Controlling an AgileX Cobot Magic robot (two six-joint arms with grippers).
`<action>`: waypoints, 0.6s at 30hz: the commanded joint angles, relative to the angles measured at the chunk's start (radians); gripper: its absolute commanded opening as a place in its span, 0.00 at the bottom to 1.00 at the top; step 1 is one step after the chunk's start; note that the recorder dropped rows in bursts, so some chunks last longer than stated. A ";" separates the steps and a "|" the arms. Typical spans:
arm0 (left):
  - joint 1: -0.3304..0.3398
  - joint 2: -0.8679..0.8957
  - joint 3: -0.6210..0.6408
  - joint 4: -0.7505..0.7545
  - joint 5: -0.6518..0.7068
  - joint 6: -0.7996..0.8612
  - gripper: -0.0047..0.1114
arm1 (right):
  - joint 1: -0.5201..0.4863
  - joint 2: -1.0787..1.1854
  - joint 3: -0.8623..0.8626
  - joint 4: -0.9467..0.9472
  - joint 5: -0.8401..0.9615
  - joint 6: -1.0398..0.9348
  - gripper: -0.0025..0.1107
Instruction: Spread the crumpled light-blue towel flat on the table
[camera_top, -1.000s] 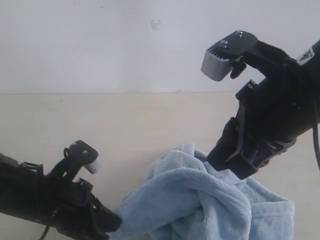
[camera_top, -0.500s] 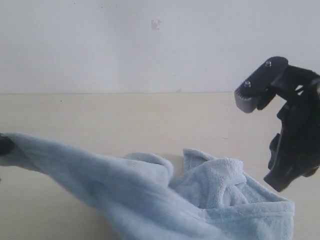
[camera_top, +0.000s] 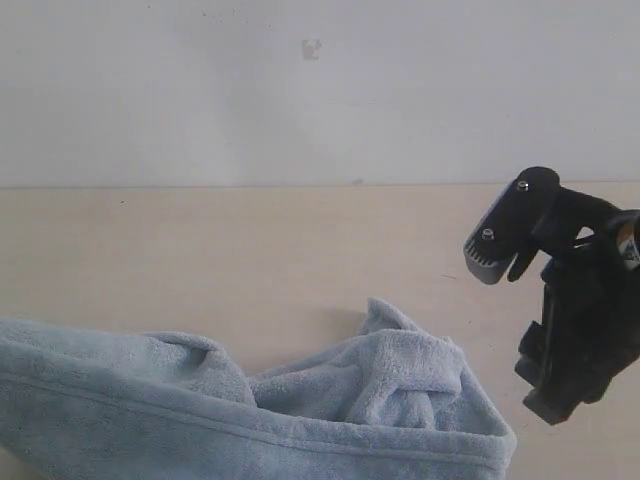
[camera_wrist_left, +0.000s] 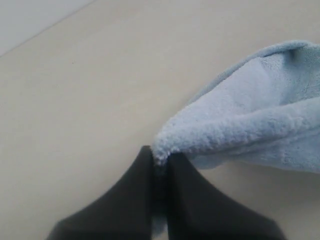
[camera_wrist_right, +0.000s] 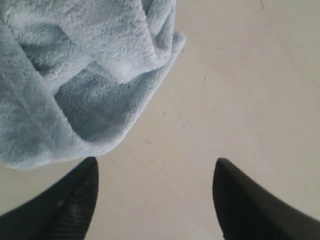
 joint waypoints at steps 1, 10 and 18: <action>0.003 -0.008 -0.005 0.015 0.004 -0.033 0.08 | 0.000 0.076 0.002 0.000 -0.159 0.099 0.57; 0.003 -0.008 0.040 0.015 -0.046 -0.042 0.08 | 0.000 0.448 -0.265 0.017 -0.181 0.131 0.48; 0.003 -0.008 0.081 0.019 -0.099 -0.042 0.08 | -0.031 0.727 -0.636 0.201 -0.030 -0.030 0.48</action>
